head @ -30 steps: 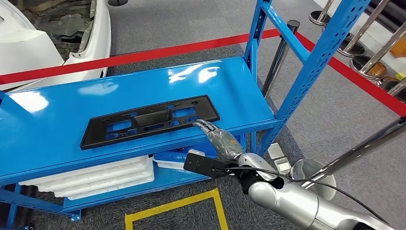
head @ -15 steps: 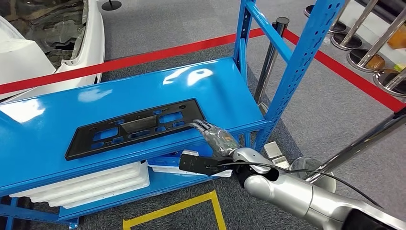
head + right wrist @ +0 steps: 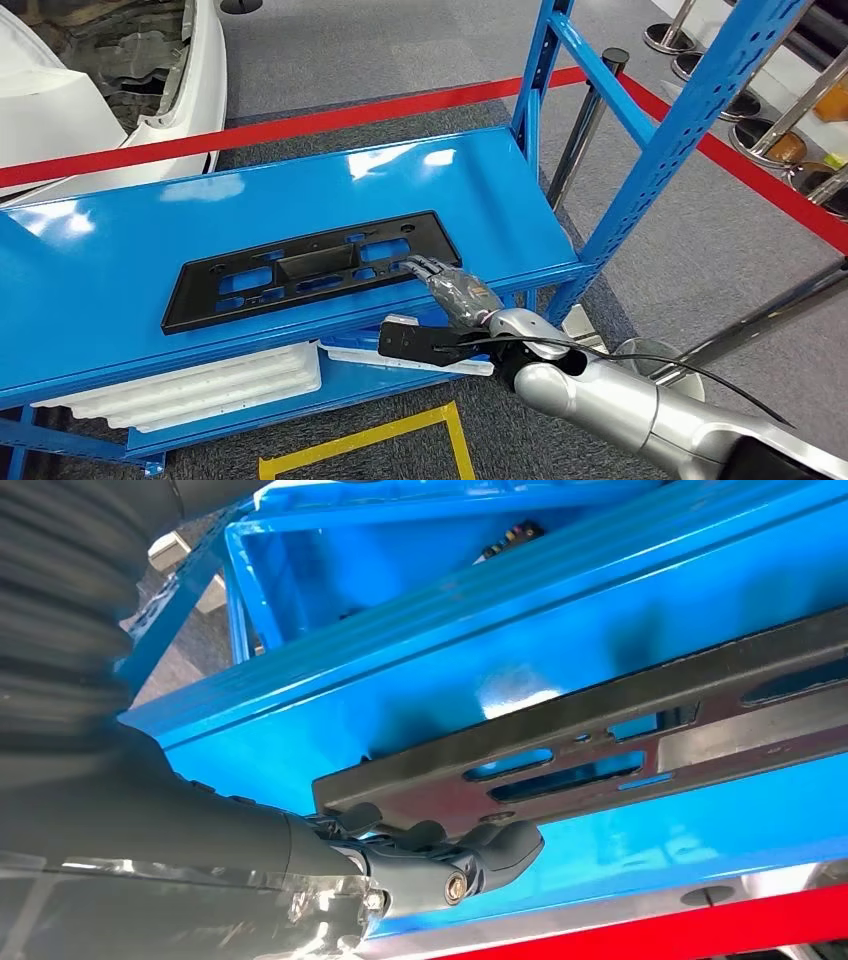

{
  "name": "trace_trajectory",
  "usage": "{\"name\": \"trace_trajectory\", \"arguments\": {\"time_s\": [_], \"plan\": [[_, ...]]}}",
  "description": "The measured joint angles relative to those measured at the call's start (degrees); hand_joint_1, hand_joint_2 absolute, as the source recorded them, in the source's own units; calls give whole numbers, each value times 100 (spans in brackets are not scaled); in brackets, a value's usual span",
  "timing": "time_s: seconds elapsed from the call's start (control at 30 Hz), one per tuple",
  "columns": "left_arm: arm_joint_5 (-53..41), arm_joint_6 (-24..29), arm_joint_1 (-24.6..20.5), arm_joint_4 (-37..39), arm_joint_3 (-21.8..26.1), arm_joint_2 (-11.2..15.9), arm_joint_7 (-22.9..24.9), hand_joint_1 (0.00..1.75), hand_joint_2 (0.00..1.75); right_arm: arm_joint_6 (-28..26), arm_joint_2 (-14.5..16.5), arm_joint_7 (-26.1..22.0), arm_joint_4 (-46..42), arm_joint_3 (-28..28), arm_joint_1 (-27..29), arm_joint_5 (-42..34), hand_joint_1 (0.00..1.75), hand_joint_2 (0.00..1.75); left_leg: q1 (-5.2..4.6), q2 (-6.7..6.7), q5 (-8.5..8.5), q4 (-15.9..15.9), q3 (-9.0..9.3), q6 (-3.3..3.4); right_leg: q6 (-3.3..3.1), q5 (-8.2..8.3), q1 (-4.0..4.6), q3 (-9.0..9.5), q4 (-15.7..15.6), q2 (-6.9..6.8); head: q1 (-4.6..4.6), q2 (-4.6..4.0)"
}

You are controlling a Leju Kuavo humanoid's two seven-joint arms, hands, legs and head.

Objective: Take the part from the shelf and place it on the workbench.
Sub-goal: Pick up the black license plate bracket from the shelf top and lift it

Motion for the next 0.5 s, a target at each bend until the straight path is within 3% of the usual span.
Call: {"name": "trace_trajectory", "arguments": {"time_s": [0.07, 0.1, 0.23, 0.3, 0.37, 0.4, 0.43, 0.47, 0.5], "plan": [[8, 1, -3, 1, 1, 0, 0, 0, 0, 20, -1, -5, 15, 43, -64, -22, 0, 175, -14, -5, -49, 29, 24, -46, -39, 309, 17, 299, -706, 0, 39, 0], [11, 2, -3, 1, 1, 0, 0, 0, 0, 29, -1, -7, 24, 62, -92, -31, 0, 175, -21, -5, -62, 39, 23, -70, -59, 346, 28, 366, -876, 2, 42, 0], [19, 2, 3, 1, 0, 0, -1, 0, 0, 50, -5, -10, 64, 143, -176, -41, 0, 175, -25, -5, -136, 97, 19, -188, -163, 330, 21, 404, -975, 7, 15, 0], [19, 2, 0, 2, 0, 0, -2, 0, 0, 52, -6, -13, 84, 177, -230, -40, 0, 175, -16, -2, -381, 520, -154, -250, -220, 332, -4, 440, -1012, -5, -39, 0], [15, 2, 12, 2, 0, 0, -1, 0, 0, 60, -7, -14, 116, 214, -254, -39, 0, 175, -1, 0, -698, 1273, -529, -290, -258, 309, 0, 465, -1013, -18, -106, 0], [11, 2, 22, 2, 0, 0, 2, 0, 0, 65, -7, -9, 138, 237, -255, -39, 0, 175, 8, 0, -767, 1560, -690, -302, -269, 295, 2, 481, -1011, -22, -121, 0], [5, 2, 32, 2, 0, 0, 7, 0, 0, 68, -7, 0, 160, 260, -255, -37, 0, 175, 14, 1, -724, 1654, -763, -307, -271, 279, 2, 499, -1009, -22, -130, 0], [-2, 2, 37, 2, 0, 0, 13, 0, 0, 67, -7, 14, 178, 282, -256, -36, 0, 175, 19, 1, -571, 1519, -724, -304, -266, 261, 1, 525, -1007, -18, -138, 0], [-13, 3, 38, 2, 0, 0, 21, 0, 0, 60, -8, 29, 193, 298, -256, -34, 0, 175, 23, 1, -337, 1178, -584, -294, -255, 237, 0, 559, -1005, -13, -148, 0]]}}
